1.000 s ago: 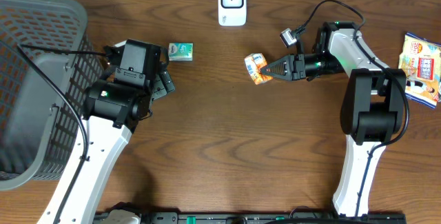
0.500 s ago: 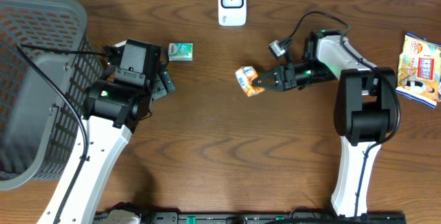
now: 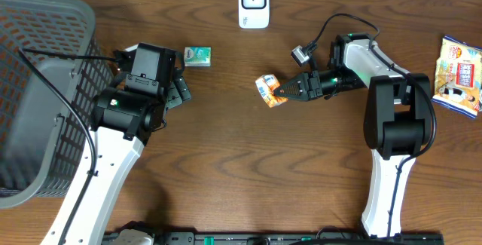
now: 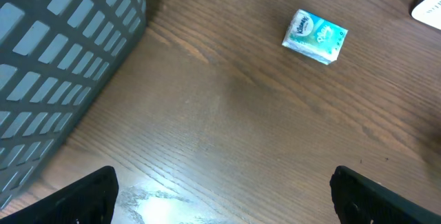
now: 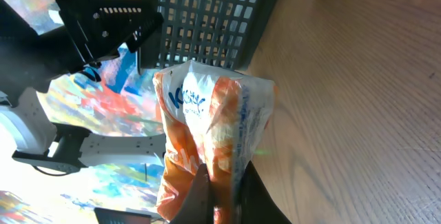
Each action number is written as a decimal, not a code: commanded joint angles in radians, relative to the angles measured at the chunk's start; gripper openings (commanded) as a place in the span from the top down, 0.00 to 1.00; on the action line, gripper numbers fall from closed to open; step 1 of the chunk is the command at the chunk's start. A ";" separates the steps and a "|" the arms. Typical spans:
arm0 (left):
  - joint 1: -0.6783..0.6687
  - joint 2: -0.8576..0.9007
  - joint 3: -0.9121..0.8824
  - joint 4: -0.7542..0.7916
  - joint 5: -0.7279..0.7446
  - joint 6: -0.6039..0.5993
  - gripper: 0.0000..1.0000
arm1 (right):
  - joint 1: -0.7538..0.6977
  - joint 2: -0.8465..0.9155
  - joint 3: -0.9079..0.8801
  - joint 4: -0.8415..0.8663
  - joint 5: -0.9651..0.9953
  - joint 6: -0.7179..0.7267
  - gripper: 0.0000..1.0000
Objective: Scan the item barcode
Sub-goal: 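Carry the orange pack right and rotate it in the right gripper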
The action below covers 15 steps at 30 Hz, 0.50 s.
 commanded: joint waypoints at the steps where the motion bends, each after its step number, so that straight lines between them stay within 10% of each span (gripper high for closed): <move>1: 0.003 0.006 0.004 -0.003 -0.018 0.010 0.02 | 0.000 -0.035 -0.003 0.000 -0.006 -0.029 0.99; 15: 0.003 0.006 0.004 -0.003 -0.018 0.010 0.02 | 0.001 -0.035 -0.003 0.000 -0.006 -0.045 0.99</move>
